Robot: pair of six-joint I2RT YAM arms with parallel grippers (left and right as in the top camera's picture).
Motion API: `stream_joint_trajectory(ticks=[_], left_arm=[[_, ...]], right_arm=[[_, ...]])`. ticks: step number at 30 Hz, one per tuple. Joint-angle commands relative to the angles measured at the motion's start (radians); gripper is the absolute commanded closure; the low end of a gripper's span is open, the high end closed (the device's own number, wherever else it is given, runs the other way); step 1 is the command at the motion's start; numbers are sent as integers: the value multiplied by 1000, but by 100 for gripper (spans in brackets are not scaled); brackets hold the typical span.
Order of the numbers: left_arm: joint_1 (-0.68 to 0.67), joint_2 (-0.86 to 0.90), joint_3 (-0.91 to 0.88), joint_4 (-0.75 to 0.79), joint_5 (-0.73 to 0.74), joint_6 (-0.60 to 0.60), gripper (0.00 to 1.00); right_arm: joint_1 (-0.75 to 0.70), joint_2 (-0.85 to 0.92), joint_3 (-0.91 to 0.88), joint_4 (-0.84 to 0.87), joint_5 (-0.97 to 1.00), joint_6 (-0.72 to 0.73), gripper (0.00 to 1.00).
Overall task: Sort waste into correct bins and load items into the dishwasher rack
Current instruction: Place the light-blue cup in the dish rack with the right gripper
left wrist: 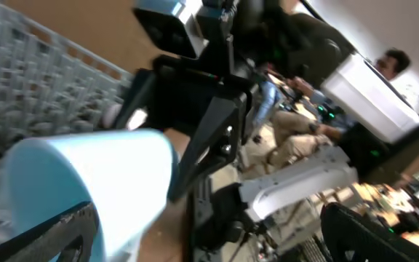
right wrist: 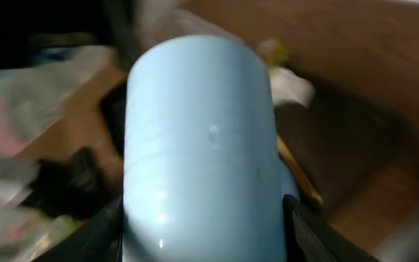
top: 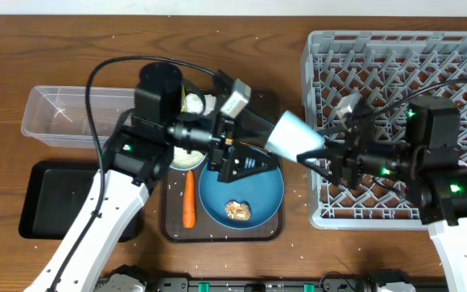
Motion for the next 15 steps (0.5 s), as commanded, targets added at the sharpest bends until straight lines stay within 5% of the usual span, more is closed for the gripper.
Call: stream_joint_trajectory(ticks=[1, 15], left_arm=[[48, -13, 5, 5, -16, -2, 2], [87, -13, 4, -41, -20, -20, 2]], right_arm=[[-64, -40, 11, -28, 306, 250, 46], [-710, -73, 16, -226, 638, 528, 45]])
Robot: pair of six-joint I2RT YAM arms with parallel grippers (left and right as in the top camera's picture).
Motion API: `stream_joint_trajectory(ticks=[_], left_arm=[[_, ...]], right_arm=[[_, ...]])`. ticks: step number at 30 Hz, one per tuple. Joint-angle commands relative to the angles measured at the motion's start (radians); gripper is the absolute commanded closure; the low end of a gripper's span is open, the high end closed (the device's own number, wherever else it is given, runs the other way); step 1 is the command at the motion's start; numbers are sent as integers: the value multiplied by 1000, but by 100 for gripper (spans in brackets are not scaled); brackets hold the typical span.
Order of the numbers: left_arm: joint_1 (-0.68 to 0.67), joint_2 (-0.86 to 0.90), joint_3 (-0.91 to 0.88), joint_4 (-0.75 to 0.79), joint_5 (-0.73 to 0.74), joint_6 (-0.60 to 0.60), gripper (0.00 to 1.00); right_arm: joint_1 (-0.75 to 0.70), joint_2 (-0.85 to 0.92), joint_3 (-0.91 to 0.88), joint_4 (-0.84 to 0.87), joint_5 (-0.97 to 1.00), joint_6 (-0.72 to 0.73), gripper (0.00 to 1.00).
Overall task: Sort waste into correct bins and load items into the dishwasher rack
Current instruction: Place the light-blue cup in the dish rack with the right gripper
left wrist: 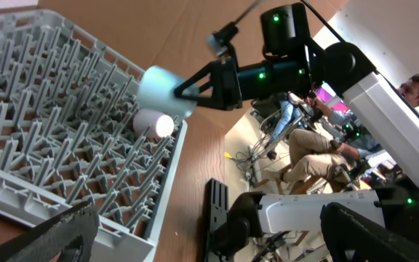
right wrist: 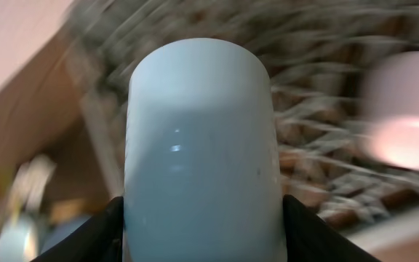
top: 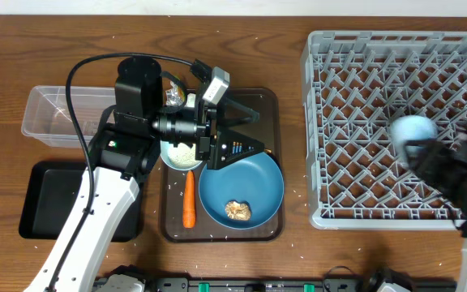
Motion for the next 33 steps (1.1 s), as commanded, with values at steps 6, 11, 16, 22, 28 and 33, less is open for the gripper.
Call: stream_joint_trajectory(ticks=[6, 11, 16, 22, 28, 33], left_arm=[[5, -13, 4, -78, -101, -4, 2], [5, -13, 3, -87, -102, 0, 2], [5, -13, 2, -95, -102, 0, 2], [4, -13, -5, -102, -105, 0, 2], [4, -13, -7, -102, -111, 4, 2], [4, -13, -7, -111, -113, 4, 2]], right_arm=[[-354, 85, 16, 38, 50, 127, 44], [-407, 183, 16, 92, 19, 195, 42], [-408, 314, 16, 204, -90, 291, 42], [-408, 415, 16, 294, -183, 376, 41], [-409, 462, 16, 305, -184, 394, 25], [-410, 463, 16, 410, -209, 407, 20]])
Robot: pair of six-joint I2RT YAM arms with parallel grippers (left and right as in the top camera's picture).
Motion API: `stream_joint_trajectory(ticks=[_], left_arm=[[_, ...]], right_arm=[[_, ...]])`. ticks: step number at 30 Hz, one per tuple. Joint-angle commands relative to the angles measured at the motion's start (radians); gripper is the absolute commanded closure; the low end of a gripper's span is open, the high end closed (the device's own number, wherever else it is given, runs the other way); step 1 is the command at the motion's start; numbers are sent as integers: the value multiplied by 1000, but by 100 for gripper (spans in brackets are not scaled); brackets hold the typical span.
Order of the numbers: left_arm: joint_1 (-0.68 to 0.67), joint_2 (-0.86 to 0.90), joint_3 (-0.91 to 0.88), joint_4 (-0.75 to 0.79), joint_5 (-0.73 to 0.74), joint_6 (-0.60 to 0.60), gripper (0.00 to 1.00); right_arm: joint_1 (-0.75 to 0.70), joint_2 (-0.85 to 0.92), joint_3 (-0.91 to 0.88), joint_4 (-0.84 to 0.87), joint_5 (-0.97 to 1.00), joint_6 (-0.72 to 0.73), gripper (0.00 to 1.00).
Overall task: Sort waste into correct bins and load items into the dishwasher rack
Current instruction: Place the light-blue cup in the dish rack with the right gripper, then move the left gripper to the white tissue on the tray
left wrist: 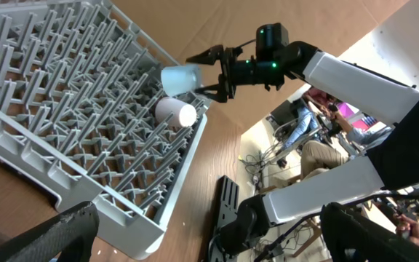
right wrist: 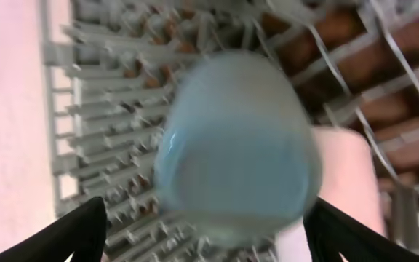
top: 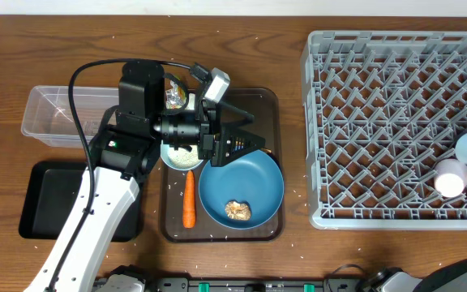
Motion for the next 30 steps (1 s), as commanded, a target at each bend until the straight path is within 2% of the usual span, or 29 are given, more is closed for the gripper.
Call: stream_joint_trajectory(ticks=[1, 5, 9, 15, 20, 22, 26, 28, 30], left_arm=[[4, -13, -7, -10, -8, 11, 2], [4, -13, -7, -33, -23, 31, 2], [4, -13, -7, -36, -23, 38, 2], [4, -13, -7, -36, -28, 49, 2], [4, -13, -7, -45, -113, 48, 2], [4, -13, -7, -73, -195, 48, 2], [4, -13, -7, -218, -587, 17, 0], [4, -13, -7, -284, -739, 10, 11], [4, -13, -7, -352, -856, -1, 16]], right_arm=[[-6, -3, 16, 43, -69, 19, 20], [-3, -22, 16, 114, -203, -19, 25], [-2, -44, 16, 120, -240, -54, 25], [19, -81, 16, 37, -325, -172, 27], [108, -139, 16, -85, -334, -291, 27], [158, -164, 16, -136, -333, -343, 27], [282, -220, 16, -235, -280, -429, 28], [341, -245, 16, -274, -225, -455, 28], [404, -268, 16, -308, -169, -491, 28]])
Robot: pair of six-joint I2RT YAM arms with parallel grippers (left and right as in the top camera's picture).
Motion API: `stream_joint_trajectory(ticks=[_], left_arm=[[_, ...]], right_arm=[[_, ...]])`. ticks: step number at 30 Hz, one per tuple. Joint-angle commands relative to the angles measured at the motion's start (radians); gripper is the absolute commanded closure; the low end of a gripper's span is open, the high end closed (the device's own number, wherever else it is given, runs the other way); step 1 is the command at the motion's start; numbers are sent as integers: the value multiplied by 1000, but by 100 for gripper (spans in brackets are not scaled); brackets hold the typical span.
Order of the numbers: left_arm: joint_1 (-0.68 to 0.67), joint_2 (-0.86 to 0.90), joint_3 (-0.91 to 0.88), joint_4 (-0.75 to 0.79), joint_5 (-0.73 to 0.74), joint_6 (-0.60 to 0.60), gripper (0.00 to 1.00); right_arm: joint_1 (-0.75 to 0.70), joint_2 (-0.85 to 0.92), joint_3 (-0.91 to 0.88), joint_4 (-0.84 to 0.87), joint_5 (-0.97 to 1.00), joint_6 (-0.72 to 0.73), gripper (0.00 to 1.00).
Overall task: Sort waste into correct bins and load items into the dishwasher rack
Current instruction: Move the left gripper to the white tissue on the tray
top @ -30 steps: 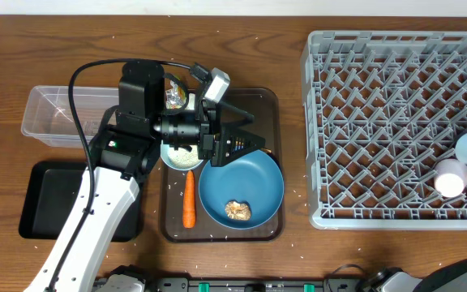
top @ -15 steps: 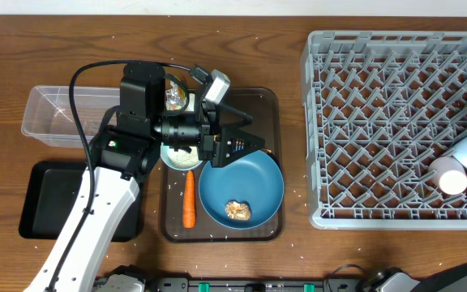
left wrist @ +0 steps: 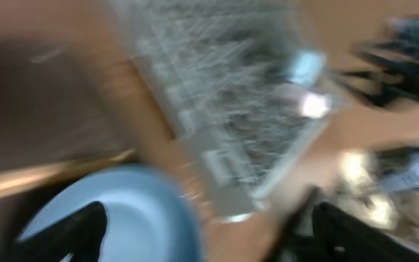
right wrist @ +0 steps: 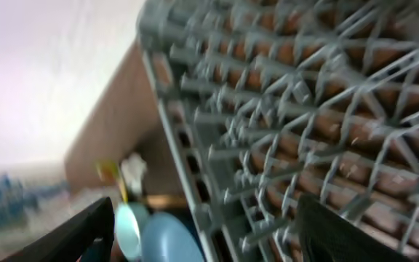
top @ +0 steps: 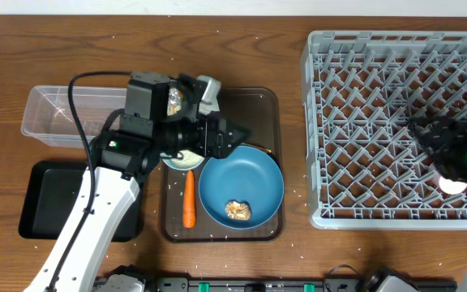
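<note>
The grey dishwasher rack (top: 379, 73) fills the right of the table. My right gripper (top: 420, 131) hovers over its right part, open and empty (right wrist: 217, 244). A pink cup (top: 452, 186) shows at the arm's lower edge. The light blue cup is hidden overhead; a blurred pale blue shape (left wrist: 308, 67) sits in the rack in the left wrist view. My left gripper (top: 232, 135) is open and empty above the blue plate (top: 254, 180), which holds a food scrap (top: 237, 211). An orange carrot (top: 189, 199) lies on the brown tray (top: 262, 105).
A bowl of rice (top: 182, 160) sits half under the left arm, with a foil ball (top: 173, 99) behind it. A clear plastic bin (top: 59, 113) stands at the back left and a black bin (top: 51, 199) at the front left.
The light blue cup was in front of my right gripper at the rack's right edge. That gripper is now empty and has moved left over the rack. My left gripper has tipped down toward the plate.
First the light blue cup hung between both arms beside the tray, my right gripper shut on it. Then the right gripper held it over the rack. Later the cup was at the rack's right edge beside the pink cup. Now both grippers are empty.
</note>
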Motion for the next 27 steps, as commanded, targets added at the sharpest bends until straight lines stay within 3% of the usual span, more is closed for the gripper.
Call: stream_joint_trajectory(ticks=[1, 6, 11, 14, 27], left_arm=[[4, -13, -1, -72, -352, -13, 17], [4, -5, -1, -166, -531, -13, 17], [-14, 55, -3, -208, -569, -13, 21], [-35, 112, -3, -214, -671, -13, 21], [-79, 254, -3, -52, -716, -13, 26]], right_arm=[[100, -46, 15, -38, 114, -117, 27], [265, -82, 15, -73, 169, -174, 27], [424, -81, 15, -72, 180, -181, 27], [489, -81, 15, -69, 212, -180, 26], [566, -81, 15, -82, 258, -184, 23]])
